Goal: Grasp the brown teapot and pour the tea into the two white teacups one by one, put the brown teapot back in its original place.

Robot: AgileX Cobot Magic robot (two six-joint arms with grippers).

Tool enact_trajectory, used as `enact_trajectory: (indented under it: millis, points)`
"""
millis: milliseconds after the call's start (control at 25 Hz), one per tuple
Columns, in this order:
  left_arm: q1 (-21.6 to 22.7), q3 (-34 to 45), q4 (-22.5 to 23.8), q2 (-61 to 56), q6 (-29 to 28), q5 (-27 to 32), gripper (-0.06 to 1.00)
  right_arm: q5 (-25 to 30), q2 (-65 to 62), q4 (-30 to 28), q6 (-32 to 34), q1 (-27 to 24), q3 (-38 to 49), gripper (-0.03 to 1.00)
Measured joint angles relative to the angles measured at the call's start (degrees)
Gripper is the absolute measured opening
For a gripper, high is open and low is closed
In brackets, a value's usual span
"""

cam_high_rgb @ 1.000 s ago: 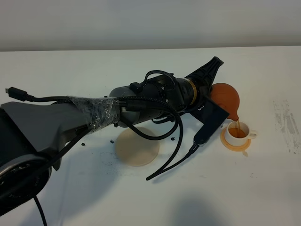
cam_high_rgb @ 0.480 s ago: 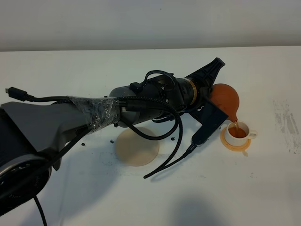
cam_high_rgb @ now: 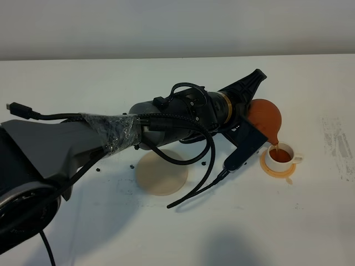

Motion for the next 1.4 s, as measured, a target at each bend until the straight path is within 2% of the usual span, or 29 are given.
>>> enact_trajectory:
  millis: [1400]
  points:
    - [0.0,0.0,0.05,0.0,2.35,-0.03,0.1,0.0,0.0,0.0,0.0,0.0,0.0,0.5]
